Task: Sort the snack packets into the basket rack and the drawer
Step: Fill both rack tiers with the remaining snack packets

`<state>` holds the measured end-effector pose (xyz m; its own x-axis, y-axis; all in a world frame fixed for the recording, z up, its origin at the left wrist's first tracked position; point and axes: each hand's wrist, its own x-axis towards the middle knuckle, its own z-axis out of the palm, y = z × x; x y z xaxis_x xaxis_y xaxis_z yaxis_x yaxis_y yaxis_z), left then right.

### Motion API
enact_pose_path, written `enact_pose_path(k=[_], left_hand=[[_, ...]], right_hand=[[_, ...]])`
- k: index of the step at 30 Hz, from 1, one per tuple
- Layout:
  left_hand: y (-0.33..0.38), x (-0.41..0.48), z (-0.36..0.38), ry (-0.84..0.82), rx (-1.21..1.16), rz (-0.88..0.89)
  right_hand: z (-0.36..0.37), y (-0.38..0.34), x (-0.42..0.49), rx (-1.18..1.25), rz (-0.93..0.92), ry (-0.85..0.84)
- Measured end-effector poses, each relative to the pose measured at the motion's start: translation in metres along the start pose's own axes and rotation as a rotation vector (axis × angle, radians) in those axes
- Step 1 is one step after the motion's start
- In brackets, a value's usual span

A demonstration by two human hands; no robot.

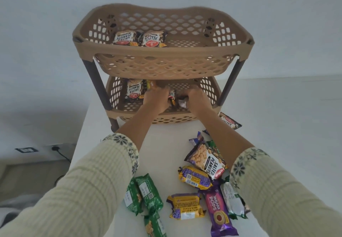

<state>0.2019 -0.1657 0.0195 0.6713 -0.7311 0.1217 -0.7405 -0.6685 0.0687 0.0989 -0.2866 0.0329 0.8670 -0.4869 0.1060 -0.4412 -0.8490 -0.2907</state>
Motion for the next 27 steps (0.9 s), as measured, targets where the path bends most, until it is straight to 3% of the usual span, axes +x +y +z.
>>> enact_pose_path(k=[4, 8, 10, 13, 19, 27], left_hand=[[-0.002, 0.007, 0.001, -0.192, 0.055, 0.045], [-0.002, 0.002, -0.012, -0.135, -0.176, 0.047], [-0.003, -0.001, -0.016, -0.248, -0.284, 0.046], [0.001, -0.004, -0.016, -0.477, -0.250, 0.021], [0.005, 0.006, -0.012, -0.655, -0.190, 0.027], [0.013, 0.022, -0.002, -0.704, -0.063, 0.099]], right_hand=[[0.005, 0.007, 0.012, -0.069, 0.110, -0.197], [0.000, 0.012, 0.013, -0.048, 0.063, -0.218], [0.000, 0.013, 0.010, 0.058, 0.075, -0.222], [0.001, 0.013, 0.009, 0.065, 0.101, -0.295], [0.001, 0.010, 0.015, -0.011, 0.106, -0.375], [0.009, 0.010, 0.028, -0.127, 0.110, -0.582]])
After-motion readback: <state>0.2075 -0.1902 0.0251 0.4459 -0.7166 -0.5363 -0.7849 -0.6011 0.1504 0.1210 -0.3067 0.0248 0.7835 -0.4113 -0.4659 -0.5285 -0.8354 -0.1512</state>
